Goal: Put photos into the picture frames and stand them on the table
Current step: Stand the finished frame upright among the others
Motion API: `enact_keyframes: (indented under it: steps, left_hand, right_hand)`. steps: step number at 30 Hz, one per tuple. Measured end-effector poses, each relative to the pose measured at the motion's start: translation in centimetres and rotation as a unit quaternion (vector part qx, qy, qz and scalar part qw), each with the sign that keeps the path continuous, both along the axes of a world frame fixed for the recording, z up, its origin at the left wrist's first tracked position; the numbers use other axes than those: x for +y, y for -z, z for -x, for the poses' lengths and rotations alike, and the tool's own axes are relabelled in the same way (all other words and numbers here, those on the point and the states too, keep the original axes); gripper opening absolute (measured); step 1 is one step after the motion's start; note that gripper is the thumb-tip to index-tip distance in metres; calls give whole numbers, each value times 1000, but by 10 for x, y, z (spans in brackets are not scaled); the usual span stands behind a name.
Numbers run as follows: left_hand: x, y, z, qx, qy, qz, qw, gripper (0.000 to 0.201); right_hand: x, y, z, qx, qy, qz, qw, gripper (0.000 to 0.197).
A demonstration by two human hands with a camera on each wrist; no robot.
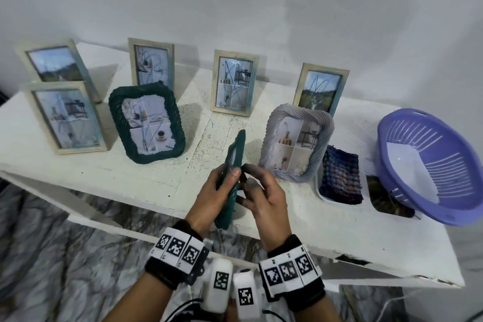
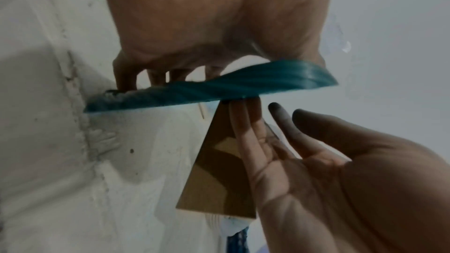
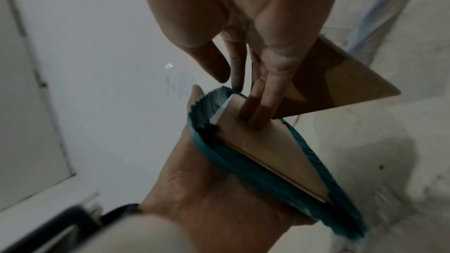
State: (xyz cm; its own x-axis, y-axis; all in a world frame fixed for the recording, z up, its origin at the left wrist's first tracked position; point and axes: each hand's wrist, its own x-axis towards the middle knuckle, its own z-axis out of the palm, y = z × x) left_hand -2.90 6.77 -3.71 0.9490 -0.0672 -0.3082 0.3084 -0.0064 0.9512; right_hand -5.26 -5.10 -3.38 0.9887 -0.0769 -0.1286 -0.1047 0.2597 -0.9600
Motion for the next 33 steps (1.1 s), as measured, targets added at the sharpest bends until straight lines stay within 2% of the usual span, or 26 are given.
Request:
enact_keyframes:
  steps: [3, 5, 7, 12, 14, 18, 20, 22, 26, 29, 31, 33]
  left_hand:
    - [10, -2, -3, 13, -33, 59, 998, 91]
    - [15, -4, -3, 23, -25, 80, 996, 90]
    - [19, -5, -4, 26, -15, 87, 996, 85]
    - [26, -13, -12, -16, -25, 28, 999, 84]
    - [29, -14, -14, -20, -31, 22, 999, 79]
    - [35, -15, -16, -38, -37, 23, 998, 82]
    - [37, -15, -15, -69, -35, 0, 997, 88]
    - [41, -14, -15, -100, -18, -60, 993, 101]
    - [52, -16, -13, -166, -11, -178, 970, 113]
    - [62, -17, -16, -187, -5, -170, 967, 106]
    - [71, -17, -21, -208, -6, -139, 968, 95]
    - [79, -17, -30, -240, -3, -126, 962, 83]
  right_hand:
    - [0, -15, 3, -26, -48, 27, 998, 31]
    - [-2, -25, 3, -32, -78, 38, 996, 33]
    - [-5, -32, 3, -47, -94, 95, 990, 35]
    - [-12, -37, 1, -107, -78, 286, 949, 32]
    - [-16, -38, -3, -122, -61, 327, 935, 29]
    - [-12, -37, -11, -104, -53, 274, 954, 26]
    - [-5, -40, -14, -100, -64, 250, 961, 39]
    - [4, -47, -15, -105, -93, 206, 969, 45]
    - [19, -62, -20, -91, -118, 95, 984, 39]
    - [24, -61, -33, -66, -90, 53, 992, 42]
    - [25, -59, -47, -42, -67, 1, 997, 45]
    - [27, -57, -64, -35, -46, -5, 998, 50]
